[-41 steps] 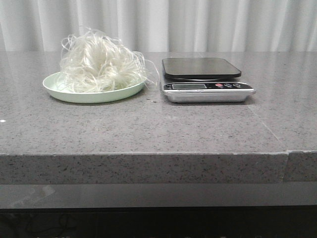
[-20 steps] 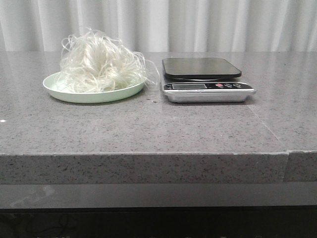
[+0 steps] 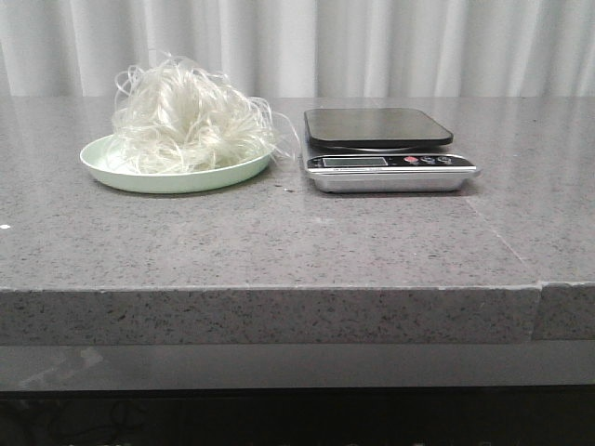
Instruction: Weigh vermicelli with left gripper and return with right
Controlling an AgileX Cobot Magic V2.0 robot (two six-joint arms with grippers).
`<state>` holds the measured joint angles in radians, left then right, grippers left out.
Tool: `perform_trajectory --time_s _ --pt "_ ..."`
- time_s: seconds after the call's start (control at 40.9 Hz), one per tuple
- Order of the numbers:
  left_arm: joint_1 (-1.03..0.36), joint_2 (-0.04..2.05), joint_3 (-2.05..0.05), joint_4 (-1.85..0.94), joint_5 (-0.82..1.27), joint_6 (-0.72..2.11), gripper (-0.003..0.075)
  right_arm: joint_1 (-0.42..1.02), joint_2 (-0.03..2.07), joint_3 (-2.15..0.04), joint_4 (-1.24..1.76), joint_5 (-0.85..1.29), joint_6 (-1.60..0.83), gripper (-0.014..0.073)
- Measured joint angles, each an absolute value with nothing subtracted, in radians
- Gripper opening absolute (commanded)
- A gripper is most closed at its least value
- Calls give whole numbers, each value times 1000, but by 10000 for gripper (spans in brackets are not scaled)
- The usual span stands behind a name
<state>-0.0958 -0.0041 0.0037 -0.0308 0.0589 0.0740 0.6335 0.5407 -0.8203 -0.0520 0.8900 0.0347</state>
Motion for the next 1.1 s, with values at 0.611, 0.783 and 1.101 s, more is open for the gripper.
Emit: perform_trajectory --time_s 0.611,0.783,1.101 --pt "-54 -4 4 -31 22 74 146 633 541 -820 -52 890 35 159" --pt "-54 -4 4 -31 22 74 146 633 541 -820 -52 890 35 159" --pt "-54 -4 4 -31 21 74 146 633 539 -820 -52 890 35 159"
